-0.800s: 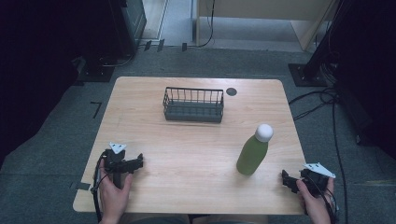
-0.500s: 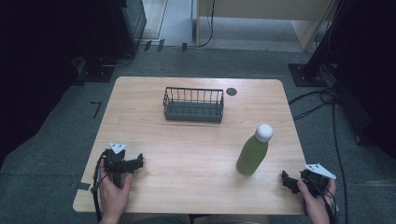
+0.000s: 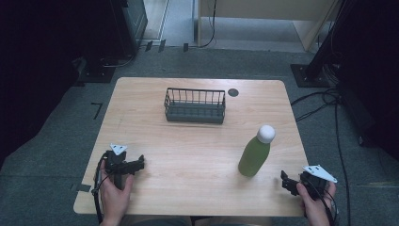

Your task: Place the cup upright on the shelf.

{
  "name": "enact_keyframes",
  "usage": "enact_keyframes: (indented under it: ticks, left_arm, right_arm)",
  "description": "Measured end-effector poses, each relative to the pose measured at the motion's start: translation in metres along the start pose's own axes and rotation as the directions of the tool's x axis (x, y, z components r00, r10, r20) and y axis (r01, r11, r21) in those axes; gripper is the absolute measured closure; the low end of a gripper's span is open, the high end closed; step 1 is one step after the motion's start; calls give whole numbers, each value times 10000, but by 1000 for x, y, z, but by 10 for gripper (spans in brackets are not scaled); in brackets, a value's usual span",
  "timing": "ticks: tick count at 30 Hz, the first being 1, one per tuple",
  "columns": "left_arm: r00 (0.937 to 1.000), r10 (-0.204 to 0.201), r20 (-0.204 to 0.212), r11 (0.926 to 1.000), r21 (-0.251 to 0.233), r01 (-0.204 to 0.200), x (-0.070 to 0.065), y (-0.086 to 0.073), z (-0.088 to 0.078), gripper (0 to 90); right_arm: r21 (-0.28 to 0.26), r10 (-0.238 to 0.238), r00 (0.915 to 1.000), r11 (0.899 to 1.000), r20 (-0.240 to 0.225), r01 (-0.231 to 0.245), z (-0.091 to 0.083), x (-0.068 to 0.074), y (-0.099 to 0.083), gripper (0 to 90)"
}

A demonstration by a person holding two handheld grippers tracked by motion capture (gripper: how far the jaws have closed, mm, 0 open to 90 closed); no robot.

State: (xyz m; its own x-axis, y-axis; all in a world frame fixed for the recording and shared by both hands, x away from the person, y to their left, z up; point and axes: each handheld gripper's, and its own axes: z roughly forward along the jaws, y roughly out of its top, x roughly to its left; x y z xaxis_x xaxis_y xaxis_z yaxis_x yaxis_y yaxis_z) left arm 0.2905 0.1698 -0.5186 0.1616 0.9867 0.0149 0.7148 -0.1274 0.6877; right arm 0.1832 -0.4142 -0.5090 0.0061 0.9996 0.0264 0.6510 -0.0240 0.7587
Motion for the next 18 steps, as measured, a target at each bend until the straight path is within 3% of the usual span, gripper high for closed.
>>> enact_keyframes:
  ticks: [18]
  left_arm:
    - [10000,26,31,10000,0,-26,0,0,0,1]
  right_arm:
    - [-147,-685,9956,9976,-633,677,-3,33,5,62]
